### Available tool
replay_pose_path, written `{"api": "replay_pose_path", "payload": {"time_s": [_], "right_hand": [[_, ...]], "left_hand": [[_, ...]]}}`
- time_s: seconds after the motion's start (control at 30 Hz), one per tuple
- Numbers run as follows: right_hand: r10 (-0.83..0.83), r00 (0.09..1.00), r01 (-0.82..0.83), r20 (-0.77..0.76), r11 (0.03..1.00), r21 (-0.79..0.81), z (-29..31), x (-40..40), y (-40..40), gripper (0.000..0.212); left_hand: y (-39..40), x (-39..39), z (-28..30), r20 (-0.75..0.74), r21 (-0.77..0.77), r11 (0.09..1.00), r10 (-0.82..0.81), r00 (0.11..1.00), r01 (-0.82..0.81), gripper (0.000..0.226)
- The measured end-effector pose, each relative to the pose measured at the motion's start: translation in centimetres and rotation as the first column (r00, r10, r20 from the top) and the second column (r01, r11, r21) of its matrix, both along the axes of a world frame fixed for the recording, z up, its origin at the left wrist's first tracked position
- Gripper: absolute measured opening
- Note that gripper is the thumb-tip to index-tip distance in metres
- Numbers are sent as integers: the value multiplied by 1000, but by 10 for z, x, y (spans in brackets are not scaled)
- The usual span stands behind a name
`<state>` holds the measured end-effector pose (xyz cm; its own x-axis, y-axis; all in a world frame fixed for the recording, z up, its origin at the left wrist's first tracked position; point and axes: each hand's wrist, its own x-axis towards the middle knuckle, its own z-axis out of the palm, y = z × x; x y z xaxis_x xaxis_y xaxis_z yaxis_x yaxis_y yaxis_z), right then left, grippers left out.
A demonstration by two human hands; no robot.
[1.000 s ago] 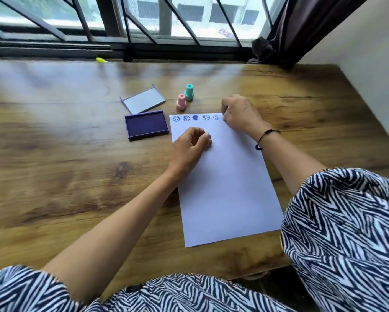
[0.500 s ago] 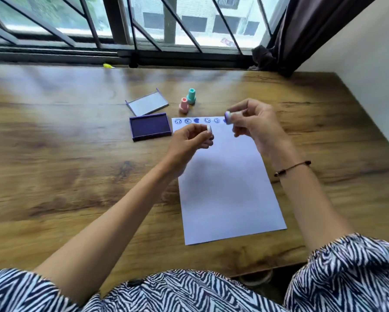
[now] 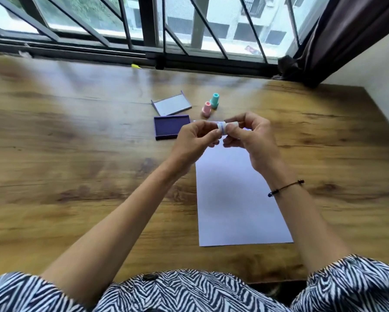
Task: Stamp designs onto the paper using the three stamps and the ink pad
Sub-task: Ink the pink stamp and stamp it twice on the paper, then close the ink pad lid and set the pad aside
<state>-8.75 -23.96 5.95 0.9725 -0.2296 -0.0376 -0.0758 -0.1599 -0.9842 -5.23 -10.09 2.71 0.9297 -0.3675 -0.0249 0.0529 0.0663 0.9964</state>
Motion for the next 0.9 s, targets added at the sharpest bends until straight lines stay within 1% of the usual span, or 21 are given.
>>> {"api": "replay_pose_path", "payload": {"time_s": [0.1,0.2,0.3,0.37,0.4,0.47,0.53,0.57,0.6,0.67,0.7,0.77,0.83,0.9], "right_hand": [[15,1000,-15,10,999,39,-4,1,6,13],[39,999,-40,20,997,61,-9,6,19,12],[54,999,-54,7,998,34,-14,17,36,10],[87,996,-88,-20,995,-54,-18,29,46,5],[99,995,-102,-24,987,-127,-19,37,52,5],[104,995,-98,4,944,-316,-22,54,62,8],[103,993,-62,53,859,-508,-23,69,69,11],[105,992,-43,69,799,-600,-25,76,69,13],[105,992,-26,73,721,-693,-27,82,68,16],[101,993,-3,59,528,-849,-31,91,63,19],[100,994,-7,43,445,-895,-33,94,60,20],[110,994,-51,-14,336,-940,-35,97,56,23],[125,990,-102,-71,267,-958,-37,99,55,24],[130,985,-139,-112,218,-966,-36,101,55,25]], "left_hand": [[7,2,2,34,34,999,6,999,-7,17],[18,5,2,81,65,998,21,997,-26,8],[35,13,0,132,169,984,38,990,-60,9],[48,22,-2,157,283,957,16,987,-60,9],[54,27,-3,160,327,942,24,987,-76,10],[66,39,-5,140,349,924,113,984,-156,15],[77,50,-7,120,339,909,214,970,-242,19],[81,53,-8,112,338,903,242,964,-266,20],[86,56,-10,102,339,900,256,961,-275,20],[91,59,-14,78,341,899,264,961,-275,20],[92,59,-15,63,338,901,265,962,-271,20],[92,60,-18,33,336,905,266,963,-262,21],[88,60,-19,15,338,905,268,963,-257,21],[84,59,-20,11,338,906,267,964,-255,21]]}}
